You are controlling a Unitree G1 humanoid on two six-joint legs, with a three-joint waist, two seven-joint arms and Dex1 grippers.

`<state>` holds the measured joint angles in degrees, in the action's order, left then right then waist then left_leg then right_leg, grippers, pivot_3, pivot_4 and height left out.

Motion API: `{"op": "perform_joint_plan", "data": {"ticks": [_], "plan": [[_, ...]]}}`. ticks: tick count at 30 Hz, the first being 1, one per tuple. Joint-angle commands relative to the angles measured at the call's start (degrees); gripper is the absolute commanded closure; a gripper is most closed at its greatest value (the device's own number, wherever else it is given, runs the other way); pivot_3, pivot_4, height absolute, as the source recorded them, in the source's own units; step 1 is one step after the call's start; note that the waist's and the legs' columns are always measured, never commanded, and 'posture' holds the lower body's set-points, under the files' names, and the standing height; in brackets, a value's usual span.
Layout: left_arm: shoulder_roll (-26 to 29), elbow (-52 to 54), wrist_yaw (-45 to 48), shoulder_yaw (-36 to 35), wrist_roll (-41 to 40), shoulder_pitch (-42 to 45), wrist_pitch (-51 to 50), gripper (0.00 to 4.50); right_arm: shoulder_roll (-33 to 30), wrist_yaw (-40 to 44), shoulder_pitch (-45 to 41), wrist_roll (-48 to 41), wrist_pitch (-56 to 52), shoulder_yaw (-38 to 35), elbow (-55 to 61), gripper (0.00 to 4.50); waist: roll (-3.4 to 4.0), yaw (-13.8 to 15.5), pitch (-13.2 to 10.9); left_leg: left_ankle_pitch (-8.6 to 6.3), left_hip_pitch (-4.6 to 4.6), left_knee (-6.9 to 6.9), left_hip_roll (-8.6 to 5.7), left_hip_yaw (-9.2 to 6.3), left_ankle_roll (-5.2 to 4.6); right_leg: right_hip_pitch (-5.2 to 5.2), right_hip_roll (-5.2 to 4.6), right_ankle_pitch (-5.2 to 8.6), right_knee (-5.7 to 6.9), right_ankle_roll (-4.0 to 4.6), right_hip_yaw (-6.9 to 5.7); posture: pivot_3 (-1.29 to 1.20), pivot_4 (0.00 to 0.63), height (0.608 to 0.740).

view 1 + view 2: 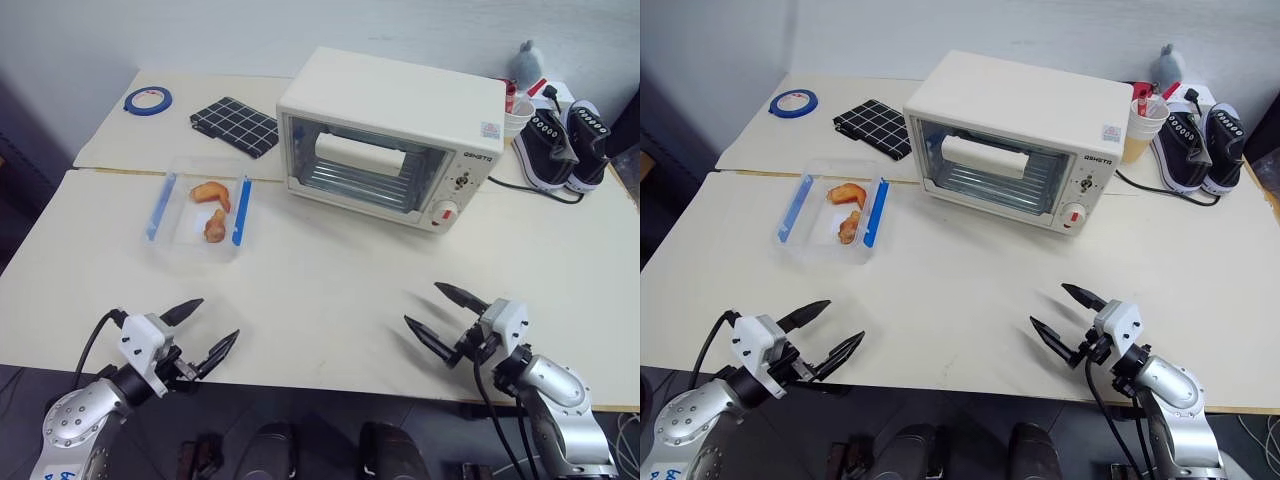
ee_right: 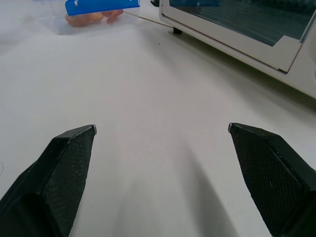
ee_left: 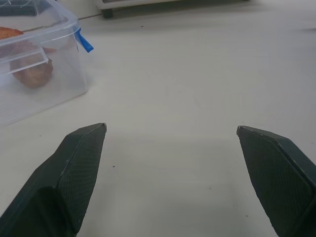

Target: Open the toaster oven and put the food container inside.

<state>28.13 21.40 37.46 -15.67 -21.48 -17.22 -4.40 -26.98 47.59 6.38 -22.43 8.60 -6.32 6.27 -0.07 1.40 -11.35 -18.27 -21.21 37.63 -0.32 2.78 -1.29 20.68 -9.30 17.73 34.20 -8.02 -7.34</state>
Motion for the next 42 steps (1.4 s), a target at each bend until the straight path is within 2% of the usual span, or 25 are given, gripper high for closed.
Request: {"op": "perform_joint_plan", "data": {"ticks": [1, 4, 7, 12, 17, 27, 32, 39, 42], "plan": [[1.05, -0.13, 0.79, -0.58, -1.78, 1.97, -1.17, 0.0, 0.21, 0.02, -0.8, -0.76, -0.41, 0.17, 2.03, 0.02, 0.0, -0.02, 0.0, 0.0, 0.0, 0.0, 0.0, 0.0, 0.0, 0.0, 0.0, 0.0, 0.01, 0.0, 0.0, 0.0, 0.15, 0.74], [3.2, 0.55, 6.39, -4.21, -14.54, 4.9, -7.5, 0.0, 0.49, -3.07, -6.28, -5.55, -8.19, 0.24, 7.78, 0.02, 0.04, -0.41, -0.03, 0.0, -0.01, 0.02, 0.02, 0.0, 0.0, 0.03, 0.0, 0.0, 0.27, 0.0, 0.01, 0.0, 0.15, 0.74], [5.97, 0.43, 7.72, -5.9, -22.68, 8.18, -15.03, 0.0, 1.13, -7.34, -11.89, -7.09, -14.89, 0.35, 10.26, 0.02, 0.07, -0.69, -0.04, 0.02, -0.03, 0.08, 0.08, 0.0, 0.04, 0.1, 0.01, -0.02, 0.37, 0.07, 0.02, 0.0, 0.15, 0.74], [9.17, -0.29, 8.54, -6.43, -29.17, 16.59, -20.83, 0.0, 2.71, -13.98, -24.07, -4.88, -22.51, 1.89, 7.39, 0.02, 0.07, -0.55, -0.05, 0.02, -0.09, 0.11, 0.06, -0.04, 0.07, 0.1, 0.05, -0.01, 0.38, 0.09, -0.01, 0.0, 0.15, 0.74], [7.83, -2.29, 6.54, -5.99, -27.63, 22.43, -20.37, 0.0, 4.54, -16.25, -32.61, -1.66, -24.15, 3.55, 2.23, 0.02, 0.07, -0.7, -0.04, 0.03, -0.19, 0.31, 0.04, -0.02, 0.05, 0.16, 0.1, -0.01, 0.48, 0.09, 0.0, 0.0, 0.15, 0.74], [4.69, -1.72, 5.11, -4.71, -24.34, 21.96, -18.57, 0.0, 7.45, -14.82, -39.37, 0.47, -23.1, 5.63, -0.5, 0.02, 0.06, -1.66, -0.04, 0.05, -0.38, 0.33, 0.1, 0.31, 0.05, 0.58, 0.17, -0.01, 0.68, 0.08, 0.22, 0.0, 0.15, 0.74], [3.97, -2.05, 4.97, -4.79, -23.6, 21.6, -18.37, 0.0, 7.11, -10.6, -38.3, -0.03, -23.62, 8.3, 2.27, 0.02, 0.06, -1.64, -0.04, 0.04, -0.38, 0.32, 0.12, 0.45, 0.05, 0.71, 0.18, -0.02, 0.75, 0.08, 0.39, 0.0, 0.15, 0.74], [4.22, -4.07, 5.8, -5.02, -22.73, 22.66, -17.48, 0.0, 3.42, -4.42, -30.72, 0.77, -22.37, 10.63, 7.96, 0.02, 0.06, -1.57, -0.04, 0.04, -0.38, 0.31, 0.13, 0.54, 0.05, 0.77, 0.19, -0.02, 0.76, 0.08, 0.48, 0.0, 0.15, 0.74], [4.9, -8.33, 6.49, -5.01, -21.41, 27.69, -15.51, 0.61, 1.46, -2.16, -26.78, 1.61, -20.84, 11.44, 9.59, 0.0, 0.03, -1.22, -0.03, 0.03, -0.39, 0.32, 0.12, 0.55, 0.04, 0.77, 0.19, -0.02, 0.76, 0.08, 0.48, 0.0, 0.15, 0.74]]}}
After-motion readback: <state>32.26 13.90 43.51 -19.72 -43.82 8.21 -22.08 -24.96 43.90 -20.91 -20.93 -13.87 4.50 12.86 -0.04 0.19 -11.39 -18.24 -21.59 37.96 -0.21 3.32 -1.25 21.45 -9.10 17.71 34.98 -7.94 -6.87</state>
